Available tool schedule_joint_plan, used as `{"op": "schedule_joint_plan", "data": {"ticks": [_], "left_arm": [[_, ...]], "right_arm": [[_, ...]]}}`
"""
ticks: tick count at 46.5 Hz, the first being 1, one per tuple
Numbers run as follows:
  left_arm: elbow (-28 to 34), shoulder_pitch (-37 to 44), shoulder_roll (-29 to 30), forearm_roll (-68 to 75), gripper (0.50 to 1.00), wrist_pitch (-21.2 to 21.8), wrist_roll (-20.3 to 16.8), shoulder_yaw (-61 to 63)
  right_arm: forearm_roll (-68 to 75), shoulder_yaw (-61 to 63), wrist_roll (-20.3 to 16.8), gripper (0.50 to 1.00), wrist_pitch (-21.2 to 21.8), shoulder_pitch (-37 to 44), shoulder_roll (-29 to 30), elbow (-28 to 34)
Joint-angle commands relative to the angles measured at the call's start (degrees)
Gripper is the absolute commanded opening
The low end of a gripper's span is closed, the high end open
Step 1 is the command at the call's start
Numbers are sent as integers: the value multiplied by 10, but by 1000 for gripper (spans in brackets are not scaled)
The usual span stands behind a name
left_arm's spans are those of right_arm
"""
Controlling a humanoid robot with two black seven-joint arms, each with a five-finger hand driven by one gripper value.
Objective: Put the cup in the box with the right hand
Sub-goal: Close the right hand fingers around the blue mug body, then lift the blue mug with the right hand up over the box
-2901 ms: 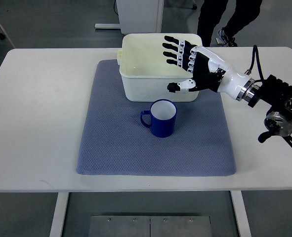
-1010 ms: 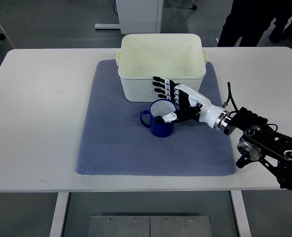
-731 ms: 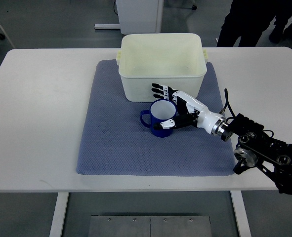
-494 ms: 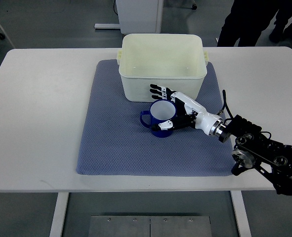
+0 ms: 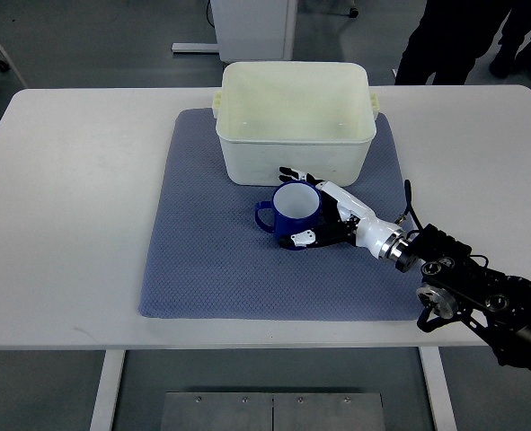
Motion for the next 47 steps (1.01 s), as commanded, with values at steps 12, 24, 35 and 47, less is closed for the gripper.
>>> {"op": "schedule_joint_plan", "data": {"ticks": [12, 24, 35, 47], "left_arm": [[0, 0, 0, 0, 1000, 0, 0, -1], [0, 0, 0, 0, 1000, 0, 0, -1], [0, 0, 0, 0, 1000, 0, -1, -1], [0, 0, 0, 0, 1000, 0, 0, -1]], "right_arm": [[3, -2, 2, 818, -3, -5, 2, -1], [3, -1, 1, 500, -6, -5, 3, -6], [5, 2, 7, 500, -36, -3, 3, -10], [6, 0, 34, 500, -44, -2, -49, 33]]}}
